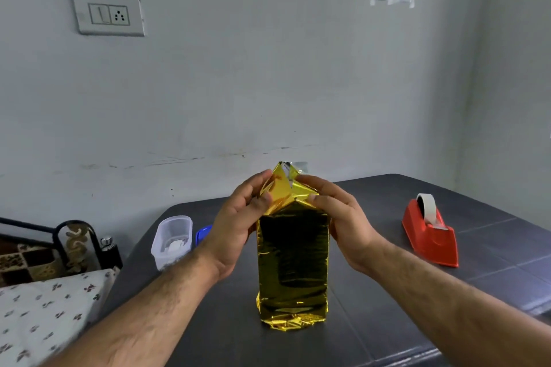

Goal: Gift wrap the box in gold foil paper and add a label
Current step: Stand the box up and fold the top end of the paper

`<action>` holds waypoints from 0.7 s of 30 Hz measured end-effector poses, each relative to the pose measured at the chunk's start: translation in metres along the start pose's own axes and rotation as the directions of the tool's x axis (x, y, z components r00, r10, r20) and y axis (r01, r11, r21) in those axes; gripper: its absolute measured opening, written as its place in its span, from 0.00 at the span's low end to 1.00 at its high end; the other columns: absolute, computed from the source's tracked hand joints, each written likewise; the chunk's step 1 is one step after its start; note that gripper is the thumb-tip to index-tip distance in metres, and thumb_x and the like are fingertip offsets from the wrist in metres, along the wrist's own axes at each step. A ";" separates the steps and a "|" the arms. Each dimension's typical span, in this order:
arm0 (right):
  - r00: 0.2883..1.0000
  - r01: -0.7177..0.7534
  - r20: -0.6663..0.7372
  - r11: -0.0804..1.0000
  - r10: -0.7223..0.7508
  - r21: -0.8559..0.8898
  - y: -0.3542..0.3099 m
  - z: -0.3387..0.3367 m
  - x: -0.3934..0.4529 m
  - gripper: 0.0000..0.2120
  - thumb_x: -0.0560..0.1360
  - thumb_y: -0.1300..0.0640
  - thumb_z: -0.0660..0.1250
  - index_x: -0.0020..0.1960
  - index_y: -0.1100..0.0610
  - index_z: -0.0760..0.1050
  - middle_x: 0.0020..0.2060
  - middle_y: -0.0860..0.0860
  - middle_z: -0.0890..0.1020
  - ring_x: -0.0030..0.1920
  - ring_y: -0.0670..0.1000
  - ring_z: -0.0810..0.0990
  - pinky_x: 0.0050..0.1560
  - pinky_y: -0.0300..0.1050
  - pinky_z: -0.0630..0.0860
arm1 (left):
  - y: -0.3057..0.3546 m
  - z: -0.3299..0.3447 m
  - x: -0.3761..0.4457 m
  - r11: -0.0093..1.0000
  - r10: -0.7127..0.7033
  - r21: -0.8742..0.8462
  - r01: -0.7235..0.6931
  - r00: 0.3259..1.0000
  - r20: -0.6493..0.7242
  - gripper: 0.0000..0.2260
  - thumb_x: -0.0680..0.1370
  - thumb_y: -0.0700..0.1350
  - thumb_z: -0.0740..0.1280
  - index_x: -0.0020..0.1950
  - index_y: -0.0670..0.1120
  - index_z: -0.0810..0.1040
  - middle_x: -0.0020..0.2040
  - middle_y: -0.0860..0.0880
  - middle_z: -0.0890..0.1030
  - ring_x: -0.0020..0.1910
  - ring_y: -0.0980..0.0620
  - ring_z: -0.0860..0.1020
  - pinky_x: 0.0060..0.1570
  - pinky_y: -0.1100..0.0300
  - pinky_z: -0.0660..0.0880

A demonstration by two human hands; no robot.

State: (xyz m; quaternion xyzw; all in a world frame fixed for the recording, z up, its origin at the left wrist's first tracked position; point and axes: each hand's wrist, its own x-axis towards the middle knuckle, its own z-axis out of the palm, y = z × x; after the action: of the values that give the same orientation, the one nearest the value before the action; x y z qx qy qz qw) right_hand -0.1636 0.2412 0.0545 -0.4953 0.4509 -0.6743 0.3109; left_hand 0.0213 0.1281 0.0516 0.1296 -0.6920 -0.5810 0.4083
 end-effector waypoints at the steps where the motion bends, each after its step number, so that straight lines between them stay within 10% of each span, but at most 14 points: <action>1: 1.000 0.026 -0.004 1.000 -0.026 -0.005 -0.001 0.000 0.002 0.19 0.79 0.47 0.66 0.69 0.45 0.81 0.64 0.49 0.84 0.65 0.52 0.83 0.65 0.49 0.77 | 0.001 -0.002 0.002 1.000 0.007 -0.019 -0.007 1.000 0.010 0.26 0.78 0.61 0.68 0.76 0.60 0.73 0.74 0.52 0.77 0.73 0.50 0.76 0.72 0.52 0.71; 8: 0.985 0.096 -0.153 0.993 -0.084 0.074 0.010 0.004 0.021 0.07 0.82 0.63 0.68 0.54 0.52 0.74 0.63 0.56 0.79 0.50 0.54 0.85 0.46 0.48 0.82 | -0.007 0.003 0.013 0.992 0.034 -0.111 -0.053 0.986 -0.163 0.09 0.87 0.46 0.60 0.64 0.51 0.76 0.59 0.48 0.85 0.60 0.46 0.83 0.62 0.52 0.77; 13: 0.989 0.120 -0.083 0.992 -0.123 -0.041 0.017 0.006 0.028 0.09 0.70 0.55 0.73 0.49 0.56 0.82 0.59 0.61 0.79 0.51 0.52 0.81 0.47 0.42 0.78 | -0.014 -0.001 0.016 0.990 0.009 -0.141 -0.030 0.989 -0.146 0.08 0.82 0.50 0.65 0.54 0.49 0.83 0.56 0.42 0.80 0.57 0.43 0.78 0.61 0.45 0.74; 21: 0.997 0.080 -0.003 0.996 -0.081 -0.044 0.021 -0.004 0.021 0.20 0.66 0.46 0.79 0.56 0.51 0.86 0.65 0.62 0.78 0.61 0.62 0.82 0.58 0.53 0.81 | -0.014 -0.003 0.007 1.000 -0.001 -0.026 0.002 1.000 0.027 0.19 0.74 0.50 0.74 0.65 0.54 0.81 0.64 0.48 0.81 0.63 0.48 0.82 0.59 0.55 0.80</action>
State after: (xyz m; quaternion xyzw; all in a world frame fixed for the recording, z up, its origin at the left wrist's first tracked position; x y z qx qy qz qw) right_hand -0.1741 0.2157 0.0429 -0.5183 0.4458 -0.6774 0.2716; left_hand 0.0154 0.1174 0.0418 0.1168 -0.6898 -0.5920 0.4001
